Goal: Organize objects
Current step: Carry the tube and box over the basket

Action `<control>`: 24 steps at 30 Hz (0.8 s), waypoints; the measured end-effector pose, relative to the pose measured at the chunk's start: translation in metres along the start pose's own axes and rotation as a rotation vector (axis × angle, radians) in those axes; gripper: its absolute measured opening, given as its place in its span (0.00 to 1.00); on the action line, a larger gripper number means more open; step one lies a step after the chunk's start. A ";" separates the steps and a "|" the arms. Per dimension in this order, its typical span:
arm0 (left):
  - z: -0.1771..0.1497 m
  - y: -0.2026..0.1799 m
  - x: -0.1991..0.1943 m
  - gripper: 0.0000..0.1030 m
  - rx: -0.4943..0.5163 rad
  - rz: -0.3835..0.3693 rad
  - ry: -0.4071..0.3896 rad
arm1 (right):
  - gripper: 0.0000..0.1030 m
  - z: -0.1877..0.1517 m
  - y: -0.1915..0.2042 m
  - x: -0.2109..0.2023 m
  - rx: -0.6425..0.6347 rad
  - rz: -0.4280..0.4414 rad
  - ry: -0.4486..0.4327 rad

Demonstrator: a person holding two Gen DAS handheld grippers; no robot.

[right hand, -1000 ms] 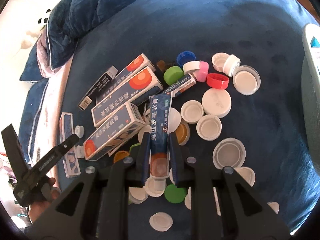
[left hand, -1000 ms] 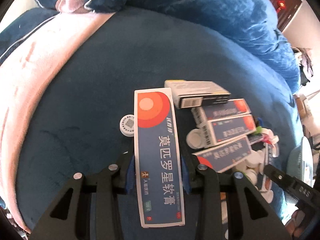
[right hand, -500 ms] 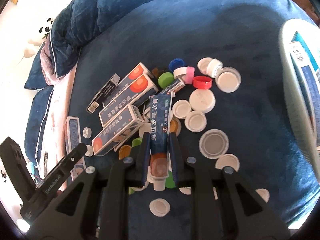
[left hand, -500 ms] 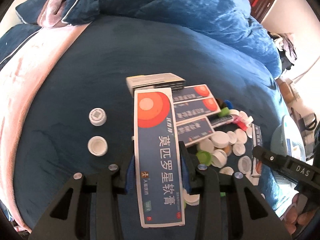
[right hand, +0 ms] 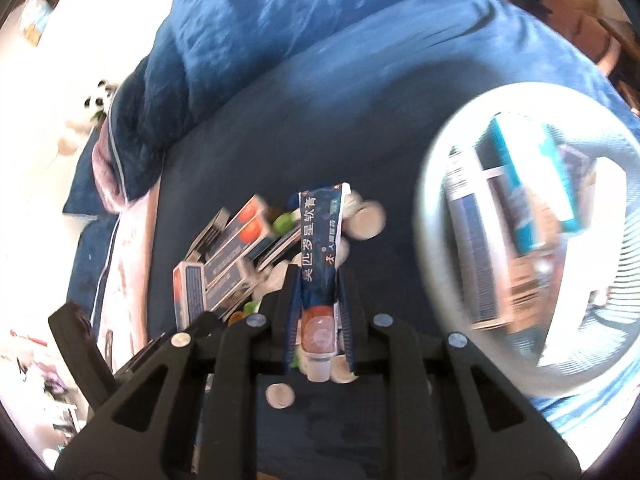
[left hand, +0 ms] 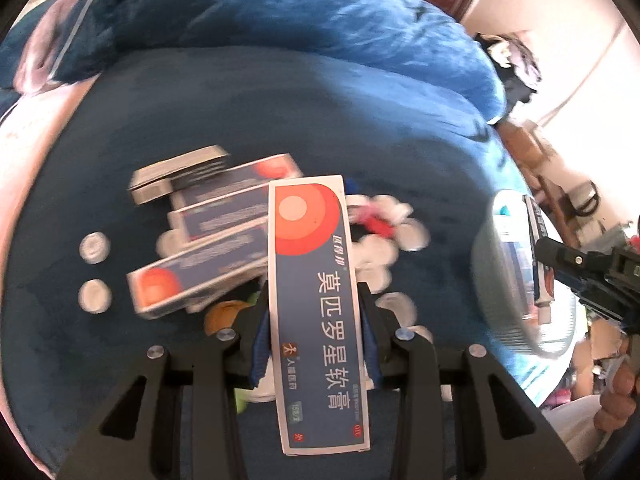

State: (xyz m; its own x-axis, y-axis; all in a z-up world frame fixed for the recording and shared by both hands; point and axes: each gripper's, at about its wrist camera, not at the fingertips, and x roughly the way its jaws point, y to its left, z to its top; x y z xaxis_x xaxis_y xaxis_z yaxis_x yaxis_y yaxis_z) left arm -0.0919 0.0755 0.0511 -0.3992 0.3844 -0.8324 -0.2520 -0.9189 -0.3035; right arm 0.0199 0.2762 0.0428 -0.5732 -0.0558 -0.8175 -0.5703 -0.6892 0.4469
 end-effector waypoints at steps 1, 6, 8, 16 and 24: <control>0.001 -0.010 0.001 0.38 0.005 -0.019 0.002 | 0.18 0.003 -0.011 -0.007 0.021 -0.009 -0.011; 0.008 -0.069 0.007 0.38 0.069 -0.096 0.011 | 0.18 0.013 -0.068 -0.038 0.154 -0.032 -0.066; 0.009 -0.094 0.010 0.38 0.092 -0.132 0.020 | 0.18 0.014 -0.092 -0.050 0.206 -0.056 -0.085; 0.007 -0.176 0.029 0.38 0.169 -0.213 0.067 | 0.18 -0.002 -0.176 -0.079 0.453 -0.029 -0.116; -0.003 -0.227 0.046 0.38 0.207 -0.253 0.116 | 0.18 -0.002 -0.181 -0.086 0.438 -0.061 -0.119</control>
State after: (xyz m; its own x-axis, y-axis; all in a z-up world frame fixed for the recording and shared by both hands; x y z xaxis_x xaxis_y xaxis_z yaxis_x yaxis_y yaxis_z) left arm -0.0507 0.3014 0.0801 -0.2008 0.5743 -0.7936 -0.5083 -0.7536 -0.4167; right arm 0.1732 0.4043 0.0318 -0.5800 0.0766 -0.8110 -0.7855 -0.3164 0.5319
